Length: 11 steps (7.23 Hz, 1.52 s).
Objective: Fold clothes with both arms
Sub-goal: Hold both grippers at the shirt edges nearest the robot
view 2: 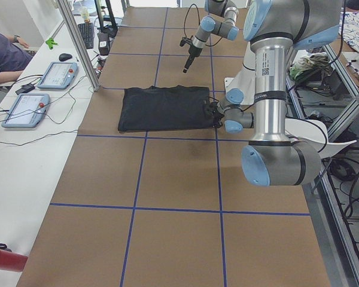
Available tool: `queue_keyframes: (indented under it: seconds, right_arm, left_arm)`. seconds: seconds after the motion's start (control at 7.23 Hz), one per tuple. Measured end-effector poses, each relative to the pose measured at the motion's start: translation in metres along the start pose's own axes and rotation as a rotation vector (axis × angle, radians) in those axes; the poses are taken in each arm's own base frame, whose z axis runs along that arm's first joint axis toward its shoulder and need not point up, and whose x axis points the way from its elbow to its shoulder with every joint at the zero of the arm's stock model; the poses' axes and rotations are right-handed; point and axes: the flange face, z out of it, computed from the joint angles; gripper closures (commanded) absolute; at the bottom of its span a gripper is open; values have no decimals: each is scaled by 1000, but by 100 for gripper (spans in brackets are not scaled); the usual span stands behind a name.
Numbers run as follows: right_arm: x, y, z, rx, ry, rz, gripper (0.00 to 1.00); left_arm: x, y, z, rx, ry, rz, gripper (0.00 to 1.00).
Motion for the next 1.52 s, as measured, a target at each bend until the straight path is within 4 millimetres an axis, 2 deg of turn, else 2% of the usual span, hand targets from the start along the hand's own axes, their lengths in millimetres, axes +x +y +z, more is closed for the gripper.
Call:
queue_keyframes:
  seconds: [0.14,0.42,0.55,0.83,1.11,1.25,1.52]
  right_arm:
    - [0,1,0,-1,0,-1,1]
    - [0,2,0,-2,0,-1,1]
    - [0,2,0,-1,0,-1,1]
    - [2,6,3,-4,6,-5,1]
    - [5,24,17,11,26,-21,3]
    - [4,34,30,23,32,-25,6]
    - [3,51,65,52,34,-23,21]
  left_arm:
    - [-1,0,2,3,-8,2,25]
    - [1,2,5,6,-22,5,78]
    - [3,2,5,5,-21,4,100]
    - [4,3,5,4,-19,5,100]
    - [7,3,3,3,-13,5,100]
    - [8,3,2,3,-11,4,100]
    - [10,3,0,2,-6,4,100]
